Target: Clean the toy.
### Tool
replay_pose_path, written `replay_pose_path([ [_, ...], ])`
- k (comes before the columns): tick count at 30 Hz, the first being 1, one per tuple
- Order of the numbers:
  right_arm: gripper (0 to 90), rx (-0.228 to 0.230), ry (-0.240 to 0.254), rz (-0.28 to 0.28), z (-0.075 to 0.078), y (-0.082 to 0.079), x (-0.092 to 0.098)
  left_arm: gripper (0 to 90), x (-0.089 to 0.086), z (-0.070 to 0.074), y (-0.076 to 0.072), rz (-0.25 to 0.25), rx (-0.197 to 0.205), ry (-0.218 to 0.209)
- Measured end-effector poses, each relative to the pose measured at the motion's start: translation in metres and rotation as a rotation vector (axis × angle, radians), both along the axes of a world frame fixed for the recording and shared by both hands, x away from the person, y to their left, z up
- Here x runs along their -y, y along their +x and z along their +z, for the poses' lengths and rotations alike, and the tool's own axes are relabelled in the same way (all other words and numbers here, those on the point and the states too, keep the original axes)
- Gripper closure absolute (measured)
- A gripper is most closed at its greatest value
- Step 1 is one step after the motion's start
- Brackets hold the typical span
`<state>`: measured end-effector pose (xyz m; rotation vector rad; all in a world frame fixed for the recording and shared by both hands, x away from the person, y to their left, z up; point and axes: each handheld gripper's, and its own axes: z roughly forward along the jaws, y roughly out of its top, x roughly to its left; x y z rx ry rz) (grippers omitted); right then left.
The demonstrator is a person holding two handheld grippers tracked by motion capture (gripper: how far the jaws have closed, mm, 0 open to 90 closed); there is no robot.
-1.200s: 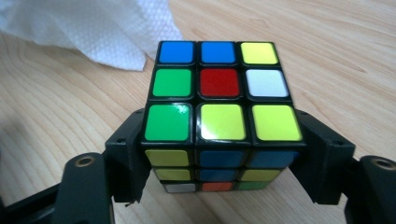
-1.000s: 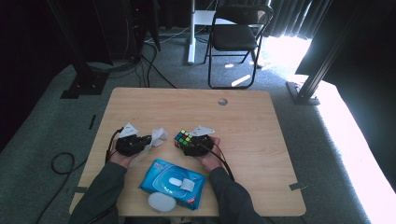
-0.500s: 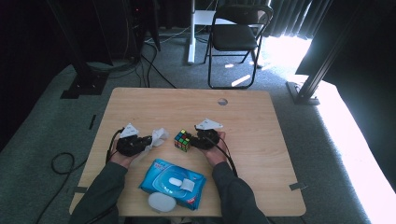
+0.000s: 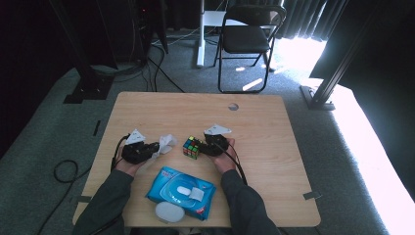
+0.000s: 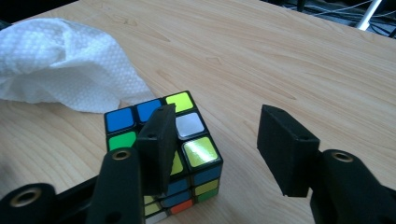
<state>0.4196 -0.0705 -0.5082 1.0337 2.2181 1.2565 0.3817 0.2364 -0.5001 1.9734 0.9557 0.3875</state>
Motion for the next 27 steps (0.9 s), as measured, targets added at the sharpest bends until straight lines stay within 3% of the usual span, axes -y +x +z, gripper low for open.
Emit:
replay_pose_path([
  [5,44.4,0.004,0.002,0.022,0.000,-0.004,-0.001,80.1,0.001,0.000,0.000,0.000,-0.001,0.002],
  [12,45.3,0.012,0.002,-0.016,0.001,0.000,0.002,79.9,-0.001,0.000,0.000,0.001,0.000,-0.002],
  [21,44.6,0.009,0.002,-0.009,0.003,0.004,0.002,79.7,0.000,0.000,0.000,-0.001,-0.001,0.003],
  [27,50.2,-0.012,-0.001,-0.010,0.002,0.007,0.000,79.7,0.000,0.000,0.000,-0.002,-0.001,0.001],
])
